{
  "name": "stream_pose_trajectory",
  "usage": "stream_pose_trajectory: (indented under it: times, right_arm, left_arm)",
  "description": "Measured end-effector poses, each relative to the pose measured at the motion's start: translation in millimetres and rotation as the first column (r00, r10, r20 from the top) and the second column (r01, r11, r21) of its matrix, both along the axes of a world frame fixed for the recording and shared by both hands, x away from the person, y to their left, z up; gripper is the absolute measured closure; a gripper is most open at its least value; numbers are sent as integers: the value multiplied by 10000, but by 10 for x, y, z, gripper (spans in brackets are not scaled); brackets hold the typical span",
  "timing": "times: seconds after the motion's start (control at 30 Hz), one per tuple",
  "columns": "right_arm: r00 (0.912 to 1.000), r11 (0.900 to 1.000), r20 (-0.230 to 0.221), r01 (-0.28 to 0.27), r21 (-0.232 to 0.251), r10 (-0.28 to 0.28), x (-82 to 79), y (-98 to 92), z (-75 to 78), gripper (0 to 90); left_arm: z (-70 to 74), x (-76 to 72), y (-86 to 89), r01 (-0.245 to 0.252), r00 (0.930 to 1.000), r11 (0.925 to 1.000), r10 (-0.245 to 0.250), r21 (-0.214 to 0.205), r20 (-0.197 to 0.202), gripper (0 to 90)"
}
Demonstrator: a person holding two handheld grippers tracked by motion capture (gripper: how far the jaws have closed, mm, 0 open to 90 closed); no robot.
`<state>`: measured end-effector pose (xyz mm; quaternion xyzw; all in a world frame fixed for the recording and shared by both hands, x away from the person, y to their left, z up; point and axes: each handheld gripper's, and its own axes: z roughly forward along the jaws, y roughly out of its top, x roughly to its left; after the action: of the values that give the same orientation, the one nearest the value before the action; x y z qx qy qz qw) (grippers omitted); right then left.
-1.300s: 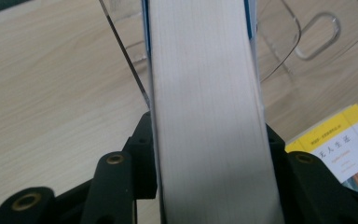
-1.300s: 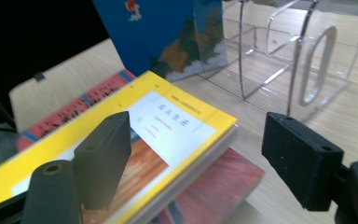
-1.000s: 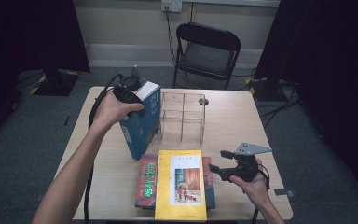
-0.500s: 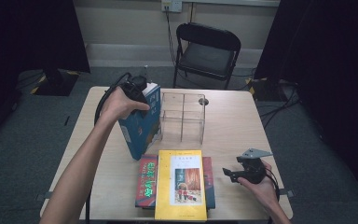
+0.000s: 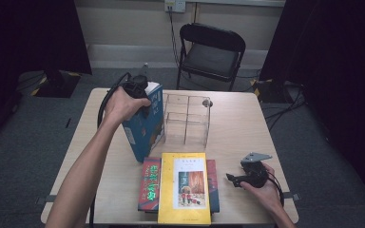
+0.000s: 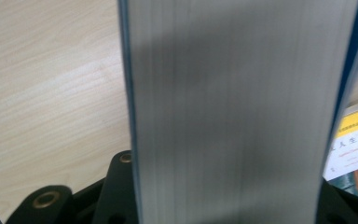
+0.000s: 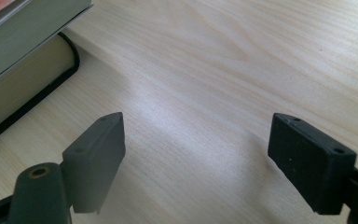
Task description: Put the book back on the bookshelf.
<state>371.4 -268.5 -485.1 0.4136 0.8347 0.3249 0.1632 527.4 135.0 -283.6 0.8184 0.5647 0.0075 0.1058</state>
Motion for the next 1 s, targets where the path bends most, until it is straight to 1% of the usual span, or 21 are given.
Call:
stream_pose_trajectory:
  times: [0.1,0.23,0.27,0.33,0.4,0.47,0.5,0.6,0.63,0.67,0.7,0.77,0.8,0.87,0.93,0.97,1.0]
  right_arm:
    - [10000,10000,-50,25,23,-25,12,-5,-8,188]
    - [10000,10000,-36,21,10,-21,11,-3,-8,189]
    - [10000,10000,-44,28,-16,-28,8,-1,-6,189]
    - [10000,10000,-39,-7,-9,7,5,1,-7,189]
    - [10000,10000,-21,-15,0,15,3,0,-4,189]
    - [10000,10000,-4,-19,25,19,0,-3,0,189]
    - [10000,10000,11,-24,18,24,-3,-6,2,189]
    - [10000,10000,-46,19,42,-19,-5,-19,-5,190]
    - [10000,10000,-67,24,36,-24,-4,-24,-8,190]
    - [10000,10000,-77,21,47,-21,-2,-28,-12,190]
    - [10000,10000,-77,24,53,-23,-3,-32,-12,190]
    - [10000,10000,-45,16,55,-16,-8,-38,-9,190]
    - [10000,10000,-52,15,69,-15,-13,-38,-7,190]
    - [10000,10000,-68,29,69,-29,-17,-41,-10,191]
    - [10000,10000,-82,38,80,-38,-16,-48,-15,190]
    - [10000,10000,-90,29,95,-28,-12,-51,-18,191]
    - [10000,10000,-89,40,71,-40,-8,-53,-20,191]
  left_arm:
    - [35,15,0,-87,9999,10000,88,-44,51,618]
    - [86,64,7,-403,9987,9984,414,-389,288,618]
    - [102,78,-5,-506,9982,9980,518,-379,307,618]
    - [129,117,-29,-470,9984,9986,478,-255,297,618]
    - [139,162,-51,-641,9976,9978,645,-161,253,618]
    - [137,206,-45,-831,9962,9963,836,-204,242,617]
    - [122,229,-40,-1004,9943,9944,1015,-324,327,618]
    - [99,278,-35,-1193,9923,9920,1206,-419,292,617]
    - [93,289,-39,-1156,9927,9925,1168,-390,293,617]
    - [79,296,-55,-1097,9930,9932,1112,-378,393,617]
    - [67,303,-73,-1116,9924,9931,1132,-355,486,617]
    - [48,336,-81,-1200,9913,9920,1219,-393,501,617]
    - [47,352,-77,-1148,9922,9925,1166,-408,439,617]
    - [38,380,-71,-1221,9918,9916,1235,-429,331,617]
    - [22,396,-78,-1316,9907,9908,1326,-329,310,617]
    - [8,410,-79,-1241,9918,9919,1248,-273,277,616]
    - [-2,417,-81,-1311,9908,9909,1319,-294,290,616]
